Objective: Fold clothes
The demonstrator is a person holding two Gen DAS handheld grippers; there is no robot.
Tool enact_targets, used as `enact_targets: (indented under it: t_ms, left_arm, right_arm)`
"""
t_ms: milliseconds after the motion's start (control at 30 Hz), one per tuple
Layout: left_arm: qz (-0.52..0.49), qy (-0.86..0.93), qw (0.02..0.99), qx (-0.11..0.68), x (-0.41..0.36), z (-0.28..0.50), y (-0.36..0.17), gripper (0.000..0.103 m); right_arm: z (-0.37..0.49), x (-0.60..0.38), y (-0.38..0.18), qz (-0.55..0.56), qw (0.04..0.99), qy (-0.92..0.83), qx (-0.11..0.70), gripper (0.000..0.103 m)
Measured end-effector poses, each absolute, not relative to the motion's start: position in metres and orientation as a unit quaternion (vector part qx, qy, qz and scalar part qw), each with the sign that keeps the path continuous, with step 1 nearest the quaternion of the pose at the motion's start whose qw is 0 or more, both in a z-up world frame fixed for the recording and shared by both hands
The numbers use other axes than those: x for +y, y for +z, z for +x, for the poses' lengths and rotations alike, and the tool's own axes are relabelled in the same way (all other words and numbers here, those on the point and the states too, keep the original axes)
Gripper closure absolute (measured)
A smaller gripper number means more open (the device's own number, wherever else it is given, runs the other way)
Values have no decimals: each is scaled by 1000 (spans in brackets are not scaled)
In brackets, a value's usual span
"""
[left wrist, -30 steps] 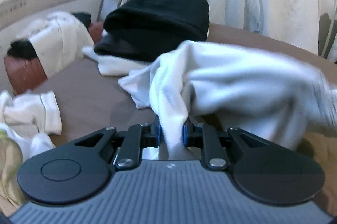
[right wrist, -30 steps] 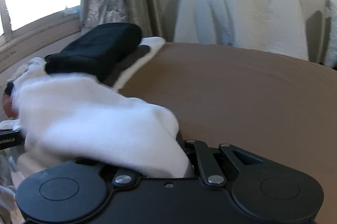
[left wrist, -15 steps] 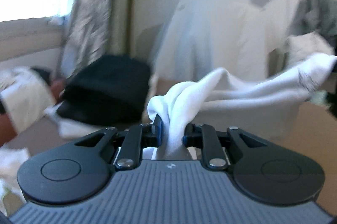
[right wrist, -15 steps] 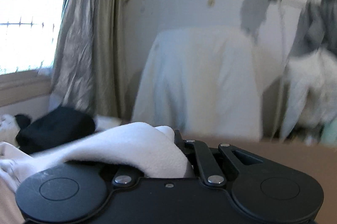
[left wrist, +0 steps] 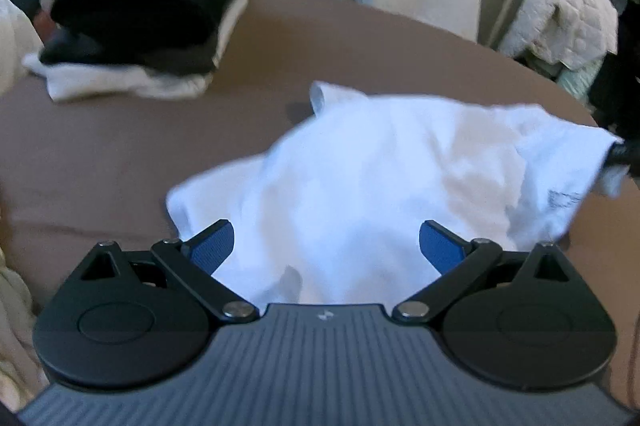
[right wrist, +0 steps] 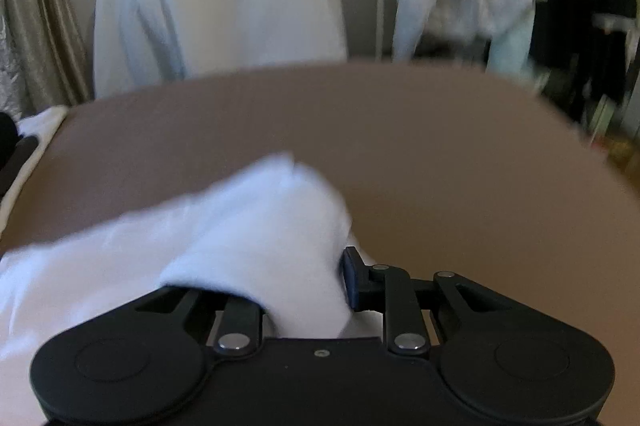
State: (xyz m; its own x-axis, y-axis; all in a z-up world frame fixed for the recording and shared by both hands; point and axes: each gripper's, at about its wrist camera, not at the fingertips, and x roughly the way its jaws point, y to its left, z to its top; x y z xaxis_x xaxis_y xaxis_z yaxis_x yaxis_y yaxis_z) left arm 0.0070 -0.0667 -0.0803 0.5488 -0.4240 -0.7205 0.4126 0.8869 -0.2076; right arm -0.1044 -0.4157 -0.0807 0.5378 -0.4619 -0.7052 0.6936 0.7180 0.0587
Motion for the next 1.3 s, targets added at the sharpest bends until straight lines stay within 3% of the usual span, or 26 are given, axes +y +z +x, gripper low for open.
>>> enact_targets:
  t_ms: [167, 233, 300, 367, 433, 567, 700, 733, 767, 800, 833, 867, 900, 933, 1133, 1200, 1300]
  left_arm:
    - [27, -219, 870, 442, -73, 3, -102, 2]
    - [38, -206, 859, 467, -74, 4, -110, 2]
    - [59, -178, 844, 502, -75, 9, -123, 2]
    - [55, -154, 838, 521, -68, 12, -134, 3]
    - [7, -161, 831, 532, -58, 15, -138, 3]
    - [-89, -182, 818, 538, -41, 22, -146, 2]
    - [-173, -202, 830, 489, -28, 21, -153, 5]
    - [-200, -201, 827, 486, -25, 22, -158, 13]
    - [-221, -200, 823, 484, -22, 24, -163, 44]
    - [-221, -197, 820, 490, -22, 27, -165, 66]
    - [-204, -196, 823, 493, -24, 32, -166, 95]
    - [-187, -195, 830, 488, -27, 36, -164, 95]
    - [-166, -192, 841, 477, -31, 38, -157, 95]
    - [-144, -189, 853, 465, -34, 41, -149, 95]
    - [-14, -168, 936, 309, -51, 46, -67, 95]
    - [2, -153, 953, 262, -49, 48, -43, 95]
    - [4, -109, 962, 252, -38, 65, -40, 95]
  right_arm:
    - [-124, -377, -98, 146, 861, -309, 377, 62]
    - [-136, -370, -90, 135, 869, -295, 373, 43]
    - [-148, -360, -83, 118, 881, -278, 364, 35]
    - [-156, -346, -86, 102, 886, -269, 364, 34]
    - [-158, -344, -93, 115, 886, -255, 369, 22]
    - [-152, -340, -113, 180, 879, -215, 386, 19]
    - [-140, -333, -138, 210, 871, -201, 397, 19]
    - [-136, -332, -141, 198, 877, -209, 385, 19]
    - [-131, -332, -142, 181, 888, -217, 364, 19]
    - [-127, -333, -141, 158, 898, -231, 339, 22]
    - [-122, -335, -139, 139, 901, -253, 323, 35]
    - [-116, -337, -136, 127, 903, -270, 310, 50]
    - [-109, -342, -131, 134, 905, -266, 305, 79]
    - [-102, -347, -122, 143, 909, -256, 298, 92]
    - [-38, -338, -16, 51, 952, -232, 195, 96]
    - [-13, -331, 20, 52, 965, -193, 168, 88]
    - [33, -323, 36, 45, 966, -144, 212, 33]
